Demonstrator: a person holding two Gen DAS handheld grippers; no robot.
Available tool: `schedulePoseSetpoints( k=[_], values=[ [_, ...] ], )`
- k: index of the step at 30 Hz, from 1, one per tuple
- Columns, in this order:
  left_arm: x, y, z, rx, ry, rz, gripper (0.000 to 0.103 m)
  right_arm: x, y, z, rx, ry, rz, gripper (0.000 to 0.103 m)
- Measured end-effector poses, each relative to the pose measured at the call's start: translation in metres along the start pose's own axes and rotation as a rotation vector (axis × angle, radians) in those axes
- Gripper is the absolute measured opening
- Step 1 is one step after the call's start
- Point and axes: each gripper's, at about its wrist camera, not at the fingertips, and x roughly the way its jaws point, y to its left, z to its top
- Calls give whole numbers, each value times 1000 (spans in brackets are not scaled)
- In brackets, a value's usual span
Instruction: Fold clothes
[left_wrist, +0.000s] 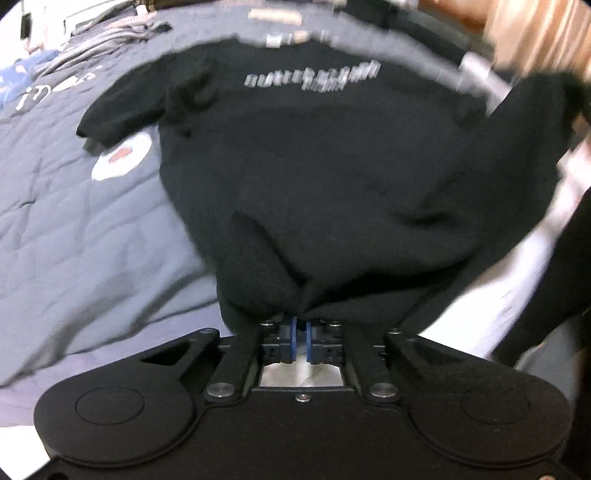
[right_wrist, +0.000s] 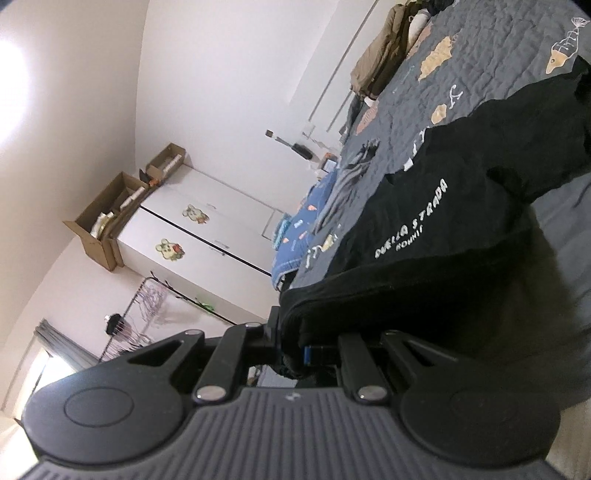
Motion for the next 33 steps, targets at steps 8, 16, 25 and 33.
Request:
schedulePoseSetpoints(
  k=[8, 16, 25, 33],
  values=[
    [-87, 12, -3, -184, -319, -198, 4, -16, 3, 9, 28, -62, 105, 10],
    [-127, 40, 12, -293, -525, -222, 4, -35, 0, 24, 73, -160, 196, 10],
    [-46, 61, 84, -412, -403, -43, 4, 23, -22, 68, 81, -111, -77, 10],
    [28, 77, 98, -480, -317, 23, 4, 82, -79, 98, 101, -57, -363, 10]
  ],
)
